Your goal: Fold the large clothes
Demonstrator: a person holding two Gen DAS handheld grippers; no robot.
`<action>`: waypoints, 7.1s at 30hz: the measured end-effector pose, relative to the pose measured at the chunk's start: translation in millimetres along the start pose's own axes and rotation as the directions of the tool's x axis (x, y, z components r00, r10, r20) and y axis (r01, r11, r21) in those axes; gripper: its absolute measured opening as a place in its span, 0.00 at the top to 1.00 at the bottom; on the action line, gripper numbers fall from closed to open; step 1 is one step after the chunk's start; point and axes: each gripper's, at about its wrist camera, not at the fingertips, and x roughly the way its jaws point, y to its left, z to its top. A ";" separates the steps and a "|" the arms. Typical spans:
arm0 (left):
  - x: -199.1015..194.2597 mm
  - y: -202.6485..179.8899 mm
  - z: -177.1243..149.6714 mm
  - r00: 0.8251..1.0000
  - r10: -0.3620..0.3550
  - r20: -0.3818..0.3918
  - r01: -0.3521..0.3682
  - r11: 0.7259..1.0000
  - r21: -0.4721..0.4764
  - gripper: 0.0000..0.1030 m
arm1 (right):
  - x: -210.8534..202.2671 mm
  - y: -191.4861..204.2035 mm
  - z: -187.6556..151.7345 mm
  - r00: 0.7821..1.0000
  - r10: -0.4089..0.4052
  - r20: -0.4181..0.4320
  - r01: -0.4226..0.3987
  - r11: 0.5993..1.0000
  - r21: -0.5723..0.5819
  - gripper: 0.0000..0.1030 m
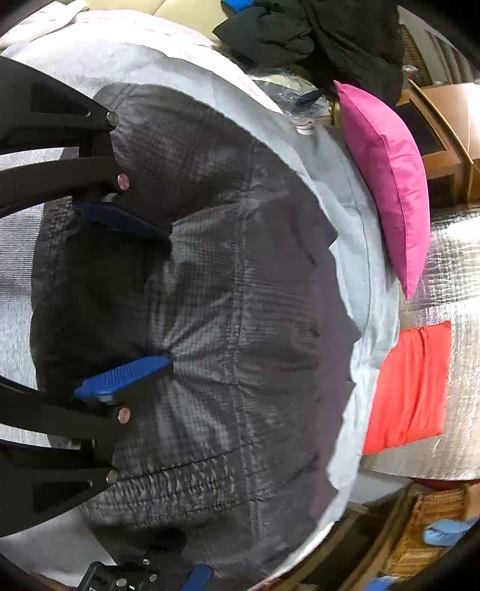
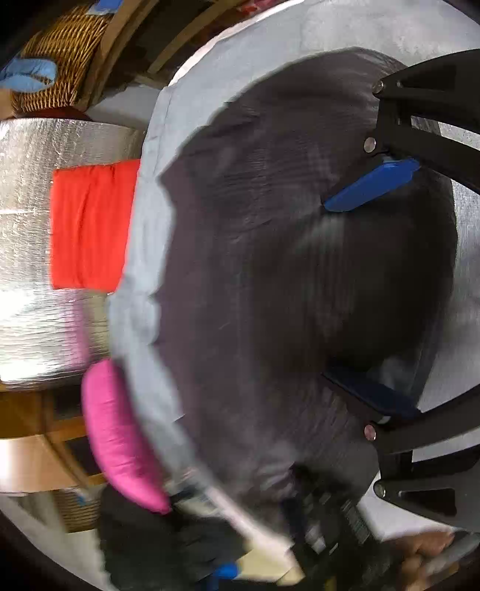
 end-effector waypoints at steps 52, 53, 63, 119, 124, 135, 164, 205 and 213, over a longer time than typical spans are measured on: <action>-25.3 95.4 -19.3 0.996 0.084 -0.004 -0.084 0.988 -0.130 0.24 | -4.3 -92.7 -8.7 0.996 -0.044 -0.080 0.059 0.978 0.201 0.07; -30.7 95.0 -16.7 0.996 0.090 0.011 -0.088 0.988 -0.131 0.24 | -5.8 -93.1 -5.5 0.995 -0.046 -0.084 0.062 0.979 0.196 0.07; -38.9 71.7 8.4 0.996 0.063 0.070 -0.053 0.990 -0.135 0.24 | -40.3 -65.2 56.9 0.998 0.035 0.053 -0.042 0.989 0.141 0.07; -31.0 98.3 34.2 0.998 -0.038 0.049 0.043 0.993 -0.111 0.20 | -24.9 -79.4 39.9 0.998 0.062 0.012 -0.064 0.987 0.145 0.06; -13.4 80.4 63.7 0.996 -0.080 0.042 0.082 0.996 -0.036 0.20 | 8.8 -135.8 75.8 0.997 -0.017 -0.071 0.032 0.976 0.214 0.06; 11.5 113.5 97.4 0.986 -0.157 0.056 0.163 0.978 -0.127 0.20 | 63.2 -150.6 107.5 0.991 0.042 -0.125 -0.021 0.985 0.170 0.20; 71.7 125.6 122.8 0.995 -0.071 -0.066 0.066 0.995 -0.076 0.70 | 95.8 -154.4 115.9 0.989 0.057 -0.134 -0.027 0.976 0.218 0.77; -33.3 191.9 11.6 0.998 -0.066 0.011 0.066 0.968 -0.242 0.20 | -24.3 -200.0 7.1 0.982 0.191 0.005 -0.161 0.814 0.557 0.24; -55.7 197.7 -2.0 1.000 -0.022 0.015 0.025 0.965 -0.262 0.20 | -59.1 -150.5 -14.8 0.982 0.185 0.036 -0.182 0.883 0.432 0.24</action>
